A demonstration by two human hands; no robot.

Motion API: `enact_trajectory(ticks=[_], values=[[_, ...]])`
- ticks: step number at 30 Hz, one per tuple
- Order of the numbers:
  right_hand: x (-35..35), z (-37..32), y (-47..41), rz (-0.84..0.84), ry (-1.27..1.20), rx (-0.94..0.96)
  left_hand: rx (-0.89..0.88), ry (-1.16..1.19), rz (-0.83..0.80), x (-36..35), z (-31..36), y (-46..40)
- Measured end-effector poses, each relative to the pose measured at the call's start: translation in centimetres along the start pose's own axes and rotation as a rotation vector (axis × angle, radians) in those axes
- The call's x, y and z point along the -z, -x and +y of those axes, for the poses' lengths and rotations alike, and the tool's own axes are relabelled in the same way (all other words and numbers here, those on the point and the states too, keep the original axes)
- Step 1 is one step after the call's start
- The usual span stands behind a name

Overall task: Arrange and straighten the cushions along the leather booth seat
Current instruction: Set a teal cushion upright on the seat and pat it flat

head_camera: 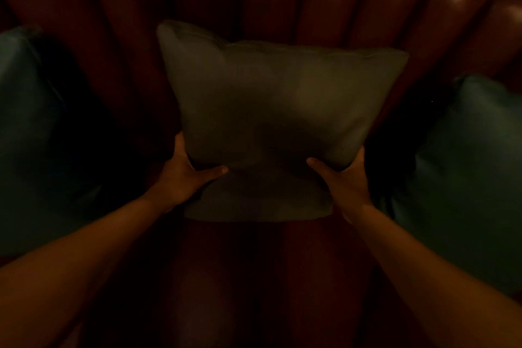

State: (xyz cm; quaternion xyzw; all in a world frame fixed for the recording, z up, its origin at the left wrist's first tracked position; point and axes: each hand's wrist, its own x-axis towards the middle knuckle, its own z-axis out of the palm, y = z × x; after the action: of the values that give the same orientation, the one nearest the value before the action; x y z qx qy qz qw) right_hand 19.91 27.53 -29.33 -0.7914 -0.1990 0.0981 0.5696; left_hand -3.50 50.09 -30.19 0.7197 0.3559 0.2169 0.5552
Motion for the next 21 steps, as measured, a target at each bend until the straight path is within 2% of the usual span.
enact_trajectory(ticks=[4,9,11,14,16,18,21], values=[[2.2,1.2,-0.5,0.023,0.003,-0.043,-0.032,-0.036,-0.004,-2.8,0.7,-1.0],[1.4,0.8,-0.4,0.035,0.032,-0.014,0.019,-0.054,-0.004,-1.4,0.7,-0.6],[1.4,0.5,-0.1,0.088,0.108,0.039,-0.026,-0.078,0.016,-1.3,1.3,-0.2],[1.7,-1.1,1.0,0.212,0.223,0.185,-0.278,-0.224,0.185,-1.2,3.1,0.9],[1.6,-3.4,1.5,0.254,0.310,0.385,-0.479,-0.441,0.273,-0.8,5.3,1.4],[1.2,-5.8,1.1,0.237,0.454,0.608,-0.671,-0.721,0.267,-0.7,8.1,1.3],[-0.3,-9.2,-0.2,0.074,0.683,0.751,-0.824,-1.090,0.180,-1.8,11.5,0.3]])
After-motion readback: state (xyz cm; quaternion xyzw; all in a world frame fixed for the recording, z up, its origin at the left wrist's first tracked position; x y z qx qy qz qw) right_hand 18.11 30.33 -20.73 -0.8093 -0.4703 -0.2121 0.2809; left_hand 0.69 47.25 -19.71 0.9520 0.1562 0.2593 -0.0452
